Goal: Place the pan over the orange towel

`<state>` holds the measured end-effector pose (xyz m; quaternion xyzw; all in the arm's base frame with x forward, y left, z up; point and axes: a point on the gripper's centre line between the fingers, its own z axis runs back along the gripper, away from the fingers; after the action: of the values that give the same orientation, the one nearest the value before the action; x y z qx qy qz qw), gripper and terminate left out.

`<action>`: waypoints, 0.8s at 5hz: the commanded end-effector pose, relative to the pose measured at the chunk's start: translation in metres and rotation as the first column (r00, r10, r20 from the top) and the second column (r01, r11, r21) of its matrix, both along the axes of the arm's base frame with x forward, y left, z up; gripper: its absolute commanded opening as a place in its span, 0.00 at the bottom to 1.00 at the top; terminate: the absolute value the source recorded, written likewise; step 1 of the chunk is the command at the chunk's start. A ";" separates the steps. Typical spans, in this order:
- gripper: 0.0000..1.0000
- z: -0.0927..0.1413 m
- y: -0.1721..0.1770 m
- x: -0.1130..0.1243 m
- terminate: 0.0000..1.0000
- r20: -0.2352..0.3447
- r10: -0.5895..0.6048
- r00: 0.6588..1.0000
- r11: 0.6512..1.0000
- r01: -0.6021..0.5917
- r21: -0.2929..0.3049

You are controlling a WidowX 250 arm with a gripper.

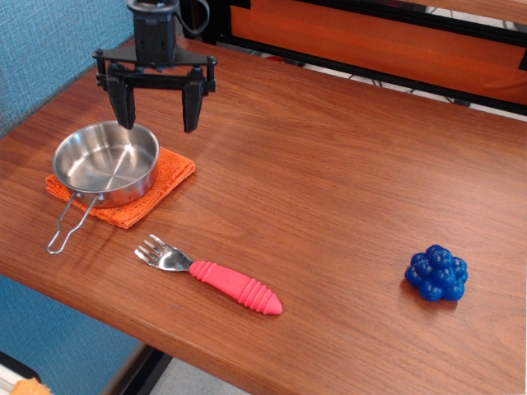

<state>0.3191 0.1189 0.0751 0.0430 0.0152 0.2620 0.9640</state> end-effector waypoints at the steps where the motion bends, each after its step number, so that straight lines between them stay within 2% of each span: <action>1: 1.00 0.033 -0.015 -0.012 0.00 0.345 -0.025 0.938 0.997 0.051 -0.066; 2: 1.00 0.032 -0.024 -0.014 0.00 0.364 0.005 0.931 0.999 0.008 -0.034; 4: 1.00 0.041 -0.071 -0.014 0.00 0.363 -0.112 0.925 0.993 0.121 -0.002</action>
<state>0.3075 0.0490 0.1027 -0.0178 -0.1371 0.2071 0.9685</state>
